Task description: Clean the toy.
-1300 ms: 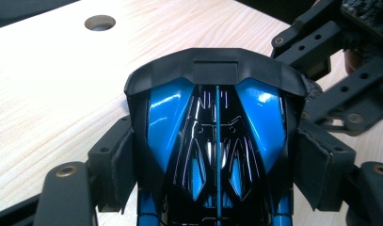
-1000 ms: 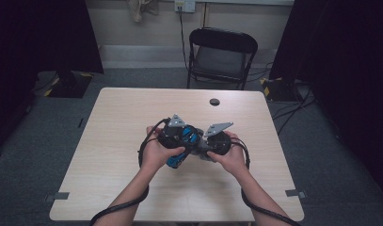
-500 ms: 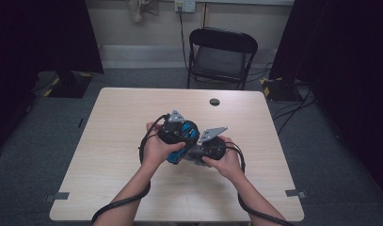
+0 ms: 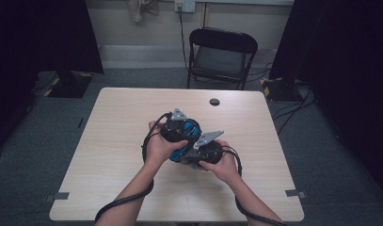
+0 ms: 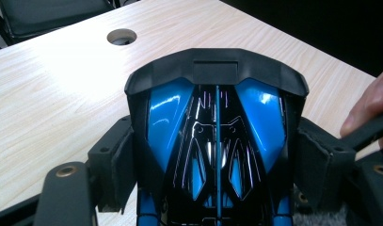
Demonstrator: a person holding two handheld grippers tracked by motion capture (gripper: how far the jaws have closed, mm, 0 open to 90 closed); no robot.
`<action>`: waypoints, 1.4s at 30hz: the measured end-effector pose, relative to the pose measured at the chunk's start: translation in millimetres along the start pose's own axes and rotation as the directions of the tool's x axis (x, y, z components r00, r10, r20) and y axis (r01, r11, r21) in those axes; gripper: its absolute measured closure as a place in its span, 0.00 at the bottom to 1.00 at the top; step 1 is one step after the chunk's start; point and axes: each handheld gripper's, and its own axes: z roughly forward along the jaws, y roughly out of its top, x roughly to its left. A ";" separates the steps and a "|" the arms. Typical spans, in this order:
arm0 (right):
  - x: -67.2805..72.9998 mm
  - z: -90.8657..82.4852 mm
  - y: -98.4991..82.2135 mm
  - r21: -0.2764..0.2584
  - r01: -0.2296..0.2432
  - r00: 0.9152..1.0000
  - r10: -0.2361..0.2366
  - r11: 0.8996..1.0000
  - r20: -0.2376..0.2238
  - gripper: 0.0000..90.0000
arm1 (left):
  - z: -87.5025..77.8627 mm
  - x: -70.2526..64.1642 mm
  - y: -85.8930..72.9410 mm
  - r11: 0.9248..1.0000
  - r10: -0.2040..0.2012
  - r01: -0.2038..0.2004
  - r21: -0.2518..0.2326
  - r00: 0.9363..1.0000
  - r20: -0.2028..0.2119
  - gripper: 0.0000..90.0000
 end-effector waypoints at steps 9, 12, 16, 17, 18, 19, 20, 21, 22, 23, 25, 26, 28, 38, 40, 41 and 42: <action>4.3 5.9 -4.3 0.014 0.002 1.000 -0.002 1.000 -0.021 0.82 | 4.6 1.0 -1.9 1.000 0.008 -0.008 0.014 1.000 -0.003 0.28; 5.3 6.9 -4.7 0.018 0.007 1.000 -0.007 1.000 -0.024 0.82 | 5.2 2.0 -2.4 1.000 -0.002 0.002 0.011 1.000 -0.002 0.28; 8.2 9.4 -5.2 0.025 0.007 0.999 -0.007 1.000 -0.032 0.82 | 5.3 2.6 -2.0 1.000 -0.007 0.007 0.014 1.000 -0.004 0.28; 9.1 10.2 -5.2 0.027 0.010 0.999 -0.009 1.000 -0.038 0.82 | 5.4 2.7 -1.9 1.000 -0.004 0.004 0.014 1.000 -0.006 0.28; 9.9 11.1 -5.2 0.030 0.014 0.999 -0.013 0.999 -0.040 0.82 | 5.5 2.6 -1.7 1.000 -0.003 0.003 0.014 1.000 -0.007 0.28; 10.5 11.8 -5.2 0.032 0.017 0.999 -0.016 0.999 -0.040 0.82 | 5.6 2.6 -1.6 1.000 -0.003 0.003 0.014 1.000 -0.008 0.28; 10.5 11.8 -5.2 0.032 0.017 0.999 -0.016 0.999 -0.040 0.82 | 5.6 2.6 -1.6 1.000 -0.003 0.003 0.014 1.000 -0.008 0.28; 11.2 12.6 -5.2 0.032 0.015 0.999 -0.014 0.999 -0.042 0.82 | 5.6 2.9 -1.6 1.000 -0.008 0.008 0.014 1.000 -0.008 0.28; 11.9 13.8 -5.7 0.035 0.017 0.999 -0.015 0.999 -0.048 0.82 | 5.4 3.5 -1.5 1.000 -0.016 0.016 0.007 1.000 -0.007 0.28; 12.1 14.3 -6.0 0.035 0.021 0.999 -0.020 0.999 -0.049 0.82 | 5.1 4.0 -1.2 1.000 -0.017 0.017 0.006 1.000 -0.006 0.28; 13.6 14.8 -6.7 0.042 0.026 0.999 -0.024 0.999 -0.048 0.82 | 4.3 4.7 -0.8 1.000 -0.024 0.024 0.002 1.000 -0.006 0.28; 13.7 14.5 -7.2 0.041 0.028 0.998 -0.026 0.999 -0.056 0.82 | 3.9 5.1 -0.8 1.000 -0.026 0.026 -0.003 1.000 -0.007 0.28; 13.6 13.7 -7.7 0.046 0.029 0.998 -0.026 0.999 -0.055 0.82 | 3.6 5.7 -0.9 1.000 -0.030 0.030 -0.005 1.000 -0.007 0.28; 3.9 -2.7 -20.5 0.057 0.012 1.000 -0.010 0.998 -0.030 0.81 | -2.8 13.2 -2.1 0.999 -0.044 0.044 -0.014 0.999 -0.026 0.28; -0.1 -7.6 -23.6 0.055 0.005 1.000 -0.004 0.998 -0.022 0.81 | -5.5 14.6 -2.5 0.999 -0.034 0.034 -0.009 0.999 -0.033 0.28; -1.7 -9.8 -24.4 0.054 -0.002 1.000 0.003 0.999 -0.012 0.81 | -6.3 14.9 -2.9 1.000 -0.028 0.028 -0.006 0.999 -0.035 0.28; -1.7 -9.8 -24.4 0.054 -0.002 1.000 0.003 0.999 -0.012 0.81 | -6.3 14.9 -2.9 1.000 -0.028 0.028 -0.006 0.999 -0.035 0.28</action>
